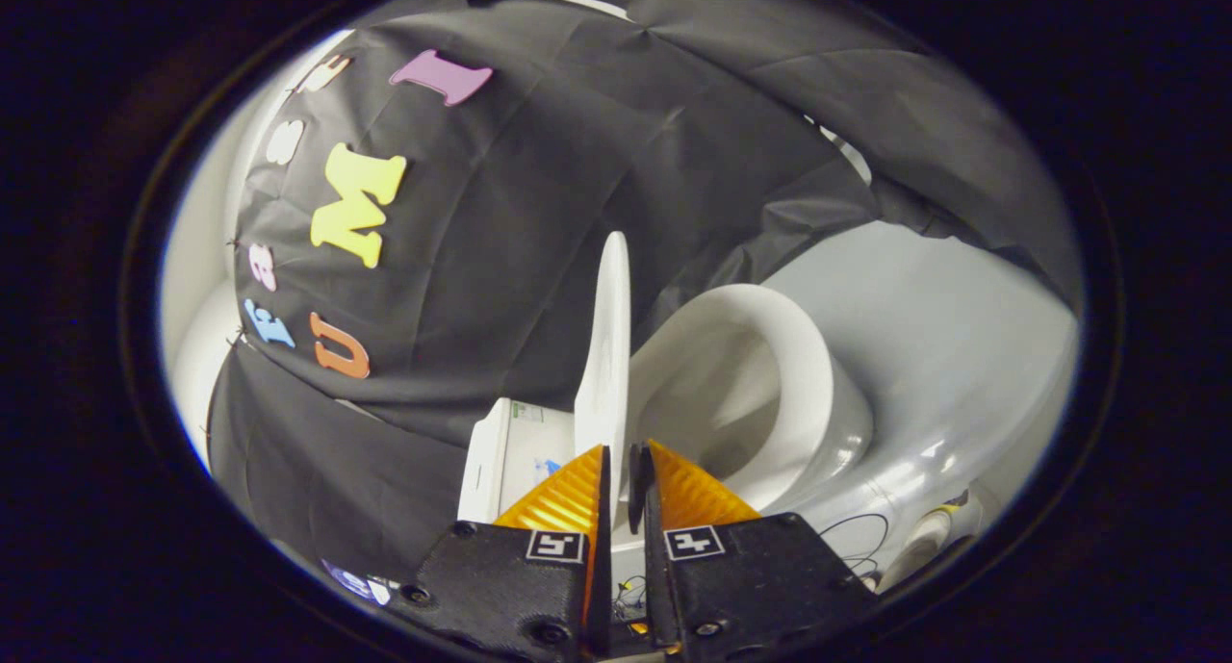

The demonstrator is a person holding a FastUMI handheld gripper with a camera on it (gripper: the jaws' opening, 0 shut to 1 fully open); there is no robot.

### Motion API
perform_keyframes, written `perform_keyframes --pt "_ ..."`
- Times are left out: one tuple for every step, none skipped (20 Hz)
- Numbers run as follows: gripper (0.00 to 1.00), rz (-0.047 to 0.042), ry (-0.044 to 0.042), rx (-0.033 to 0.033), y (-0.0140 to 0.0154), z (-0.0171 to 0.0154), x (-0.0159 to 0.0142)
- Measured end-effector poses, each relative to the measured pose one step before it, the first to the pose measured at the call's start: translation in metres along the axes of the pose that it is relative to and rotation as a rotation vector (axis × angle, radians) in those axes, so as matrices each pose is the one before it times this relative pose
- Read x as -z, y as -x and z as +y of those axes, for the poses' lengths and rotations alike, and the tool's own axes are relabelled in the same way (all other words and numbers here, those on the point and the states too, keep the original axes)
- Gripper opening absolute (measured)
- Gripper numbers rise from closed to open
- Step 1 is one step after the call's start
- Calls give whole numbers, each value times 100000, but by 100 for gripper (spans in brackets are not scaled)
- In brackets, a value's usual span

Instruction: Open the toilet lid.

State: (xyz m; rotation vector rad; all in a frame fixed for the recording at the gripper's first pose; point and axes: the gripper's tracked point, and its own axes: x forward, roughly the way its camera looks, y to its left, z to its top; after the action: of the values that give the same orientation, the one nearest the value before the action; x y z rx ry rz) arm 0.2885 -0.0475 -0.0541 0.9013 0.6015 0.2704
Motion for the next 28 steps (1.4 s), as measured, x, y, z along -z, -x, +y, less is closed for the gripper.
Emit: perform_keyframes --pt "17 -6 751 224 -73 601 -60" --pt "17 230 1350 305 19 631 5" --pt "17 69 1278 -161 97 715 76" --pt "17 22 1313 -148 -17 746 -60" --pt "17 92 1013 -5 74 538 148" --pt "17 88 1098 439 -38 424 -16" --pt "17 236 1241 714 37 539 73" --pt "17 242 1662 963 -5 483 56" --pt "17 250 1579 702 27 704 96" --pt "17 189 1790 577 10 622 -51" --pt "18 227 1462 217 -49 685 48" --pt "17 251 1487 91 -2 715 -25" --pt "17 234 1296 -30 -19 655 7" --pt "17 202 1460 -4 -28 725 -24" --pt "17 226 1585 137 153 623 94" --pt "17 164 1985 278 4 625 26" --pt "17 129 1740 492 4 727 53" --pt "17 138 1347 -350 -27 829 56" --pt "17 242 919 -459 65 798 40" --pt "17 83 1045 -356 -41 754 -29" --pt "17 -14 1502 749 -65 479 155" --pt "17 123 2299 1167 -15 526 134" --pt "18 234 2203 1178 -43 525 151" --pt "18 275 2250 610 -71 622 -101" --pt "18 258 1650 257 -15 552 -7" --pt "18 165 1229 97 91 634 -98" --pt "18 99 960 320 -55 419 4" --pt "17 96 902 216 -102 551 -127"
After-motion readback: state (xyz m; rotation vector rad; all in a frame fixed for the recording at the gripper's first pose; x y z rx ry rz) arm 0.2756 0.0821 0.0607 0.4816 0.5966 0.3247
